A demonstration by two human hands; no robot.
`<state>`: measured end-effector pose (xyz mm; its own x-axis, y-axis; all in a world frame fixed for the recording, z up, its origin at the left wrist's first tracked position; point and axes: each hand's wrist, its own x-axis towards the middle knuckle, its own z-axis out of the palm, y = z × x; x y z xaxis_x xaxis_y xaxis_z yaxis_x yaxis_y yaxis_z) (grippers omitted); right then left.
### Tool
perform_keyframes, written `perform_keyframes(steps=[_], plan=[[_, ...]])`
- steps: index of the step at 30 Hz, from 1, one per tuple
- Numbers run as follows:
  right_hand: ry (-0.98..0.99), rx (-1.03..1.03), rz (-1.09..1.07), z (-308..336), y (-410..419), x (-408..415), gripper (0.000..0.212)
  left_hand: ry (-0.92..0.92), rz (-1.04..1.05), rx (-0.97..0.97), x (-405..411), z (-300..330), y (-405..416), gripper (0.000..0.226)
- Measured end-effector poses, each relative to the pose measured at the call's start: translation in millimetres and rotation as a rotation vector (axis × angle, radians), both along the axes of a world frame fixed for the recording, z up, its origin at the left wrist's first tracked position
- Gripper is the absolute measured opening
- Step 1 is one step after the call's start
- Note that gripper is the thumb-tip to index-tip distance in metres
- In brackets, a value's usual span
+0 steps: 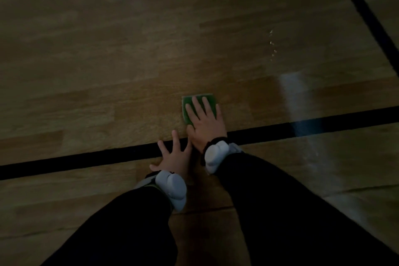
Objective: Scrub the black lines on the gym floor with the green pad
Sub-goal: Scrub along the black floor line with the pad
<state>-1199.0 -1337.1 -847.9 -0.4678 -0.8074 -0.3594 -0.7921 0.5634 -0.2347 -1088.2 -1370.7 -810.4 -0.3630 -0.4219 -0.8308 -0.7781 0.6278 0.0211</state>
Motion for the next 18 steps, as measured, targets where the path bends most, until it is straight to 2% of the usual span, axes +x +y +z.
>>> perform_keyframes(steps=[5,10,13,18], plan=[[0.022,-0.038,-0.016,-8,12,-8,0.061,-0.007,-0.051,0.012,1,1,0,0.117],[0.033,-0.016,-0.145,-4,62,-45,0.059,0.01,-0.065,0.045,1,2,-3,0.118],[0.035,0.022,-0.297,2,114,-86,0.06,0.015,-0.091,0.046,2,1,-5,0.118],[0.158,0.094,-0.549,-2,190,-119,0.059,0.019,-0.132,-0.012,4,2,-4,0.118]])
